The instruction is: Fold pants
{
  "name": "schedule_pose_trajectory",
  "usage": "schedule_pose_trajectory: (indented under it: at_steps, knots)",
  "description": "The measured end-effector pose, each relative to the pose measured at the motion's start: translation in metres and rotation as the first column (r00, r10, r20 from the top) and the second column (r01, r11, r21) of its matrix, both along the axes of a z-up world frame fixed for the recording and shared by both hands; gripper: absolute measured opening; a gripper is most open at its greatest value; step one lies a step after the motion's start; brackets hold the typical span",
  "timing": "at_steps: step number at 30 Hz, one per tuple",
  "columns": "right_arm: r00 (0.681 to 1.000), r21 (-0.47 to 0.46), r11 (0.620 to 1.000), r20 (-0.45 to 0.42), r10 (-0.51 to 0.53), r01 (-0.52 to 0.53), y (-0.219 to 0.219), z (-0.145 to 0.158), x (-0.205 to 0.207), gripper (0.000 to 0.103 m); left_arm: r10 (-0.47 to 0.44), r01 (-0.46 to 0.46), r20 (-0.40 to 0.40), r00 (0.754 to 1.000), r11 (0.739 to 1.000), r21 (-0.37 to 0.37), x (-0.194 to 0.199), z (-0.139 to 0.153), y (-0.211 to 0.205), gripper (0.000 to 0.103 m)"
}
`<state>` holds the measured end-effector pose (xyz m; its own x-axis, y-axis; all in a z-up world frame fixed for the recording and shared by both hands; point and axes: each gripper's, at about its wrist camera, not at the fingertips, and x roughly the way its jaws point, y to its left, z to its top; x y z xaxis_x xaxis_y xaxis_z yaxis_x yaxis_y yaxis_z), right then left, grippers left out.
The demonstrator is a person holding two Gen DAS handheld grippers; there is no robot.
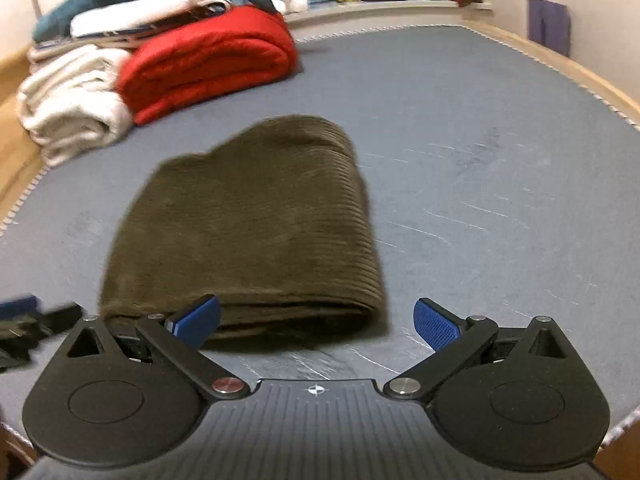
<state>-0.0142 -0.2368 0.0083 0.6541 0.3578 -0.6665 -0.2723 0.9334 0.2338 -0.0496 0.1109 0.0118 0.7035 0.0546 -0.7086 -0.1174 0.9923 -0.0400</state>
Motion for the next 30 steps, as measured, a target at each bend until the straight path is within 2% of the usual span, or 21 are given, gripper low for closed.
schedule_pose_trajectory:
  at_steps: [2,4,8,17,30]
  knots:
    - [0.999,-0.043,0.999,0.03,-0.011,0.012,0.005,0.0,0.001,0.102,0.019,-0.019,-0.023,1.0,1.0,-0.004,0.007,-0.006,0.004,0.103]
    - [1.0,-0.065,0.998,0.015,-0.02,0.021,0.01,-0.003,0.006,0.102,0.029,-0.029,-0.042,0.999,0.999,-0.015,0.011,-0.01,0.007,0.103]
    - [1.0,-0.033,0.999,-0.028,-0.004,0.003,0.016,-0.007,0.013,0.102,0.045,-0.046,-0.058,0.997,0.999,-0.025,0.018,-0.015,0.01,0.103]
    - [0.997,-0.024,0.997,-0.014,0.077,-0.078,0.026,0.003,0.004,0.102,0.05,-0.051,-0.083,0.995,0.999,-0.015,0.021,-0.019,0.01,0.103]
    - [0.997,-0.03,0.997,-0.023,0.071,-0.072,0.022,0.001,0.002,0.102,0.032,-0.034,-0.087,0.996,0.999,-0.011,0.021,-0.021,0.005,0.103]
